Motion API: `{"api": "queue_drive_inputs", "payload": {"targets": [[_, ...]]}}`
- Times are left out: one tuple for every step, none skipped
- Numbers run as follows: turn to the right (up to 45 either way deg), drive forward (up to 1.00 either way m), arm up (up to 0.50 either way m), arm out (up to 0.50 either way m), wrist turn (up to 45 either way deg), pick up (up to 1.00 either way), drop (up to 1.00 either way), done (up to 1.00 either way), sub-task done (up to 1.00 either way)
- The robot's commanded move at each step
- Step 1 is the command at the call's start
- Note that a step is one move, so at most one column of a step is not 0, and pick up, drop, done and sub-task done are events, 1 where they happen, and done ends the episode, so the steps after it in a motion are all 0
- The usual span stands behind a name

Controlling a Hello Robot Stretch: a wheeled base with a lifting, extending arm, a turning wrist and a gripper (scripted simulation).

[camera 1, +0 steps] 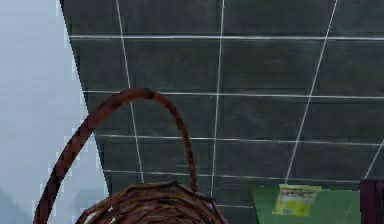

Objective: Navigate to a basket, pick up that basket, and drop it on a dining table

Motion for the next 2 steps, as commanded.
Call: {"api": "queue_drive_inputs", "payload": {"targets": [[45.0, 0.00, 0.00, 0.00, 0.0, 0.00, 0.00, 0.00, 0.00], [45.0, 0.00, 0.00, 0.00, 0.0, 0.00, 0.00, 0.00, 0.00]]}}
